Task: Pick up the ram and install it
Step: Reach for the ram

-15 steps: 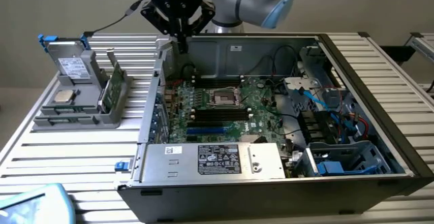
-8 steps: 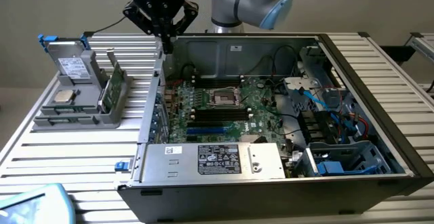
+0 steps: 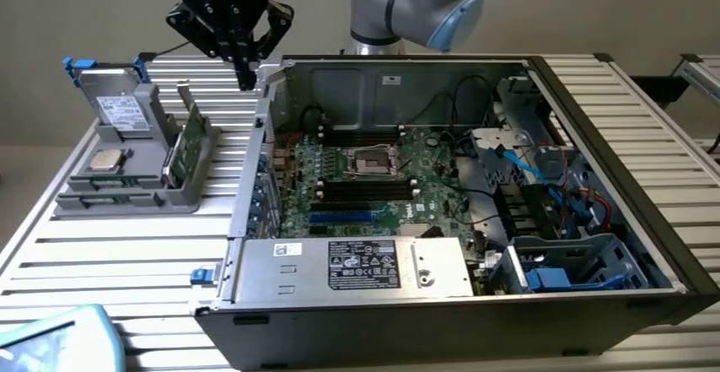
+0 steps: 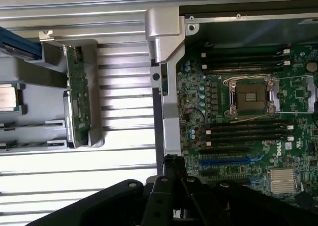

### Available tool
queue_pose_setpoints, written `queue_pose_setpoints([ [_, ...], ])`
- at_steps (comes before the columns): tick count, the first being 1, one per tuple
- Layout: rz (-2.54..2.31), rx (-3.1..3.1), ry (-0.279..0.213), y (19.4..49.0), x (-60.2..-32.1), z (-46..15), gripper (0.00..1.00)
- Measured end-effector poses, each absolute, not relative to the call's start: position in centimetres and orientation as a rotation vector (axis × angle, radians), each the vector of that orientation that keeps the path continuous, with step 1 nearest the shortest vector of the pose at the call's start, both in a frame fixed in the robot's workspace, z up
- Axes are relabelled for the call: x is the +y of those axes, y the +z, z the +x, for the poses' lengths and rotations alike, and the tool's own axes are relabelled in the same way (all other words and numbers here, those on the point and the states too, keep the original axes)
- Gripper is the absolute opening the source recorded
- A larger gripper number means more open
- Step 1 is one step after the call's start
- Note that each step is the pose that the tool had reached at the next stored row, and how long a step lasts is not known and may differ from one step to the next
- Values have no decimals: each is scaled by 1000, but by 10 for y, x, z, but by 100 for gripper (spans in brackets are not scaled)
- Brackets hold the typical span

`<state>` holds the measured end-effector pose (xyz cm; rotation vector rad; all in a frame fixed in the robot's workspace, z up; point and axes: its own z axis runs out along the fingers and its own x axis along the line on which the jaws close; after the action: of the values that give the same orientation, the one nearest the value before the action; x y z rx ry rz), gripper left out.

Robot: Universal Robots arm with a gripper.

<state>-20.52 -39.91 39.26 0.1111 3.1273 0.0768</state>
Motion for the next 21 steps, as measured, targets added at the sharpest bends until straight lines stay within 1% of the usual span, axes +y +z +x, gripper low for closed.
queue_pose_setpoints([
  [21,114,3158,81,393,-399,-295,11],
])
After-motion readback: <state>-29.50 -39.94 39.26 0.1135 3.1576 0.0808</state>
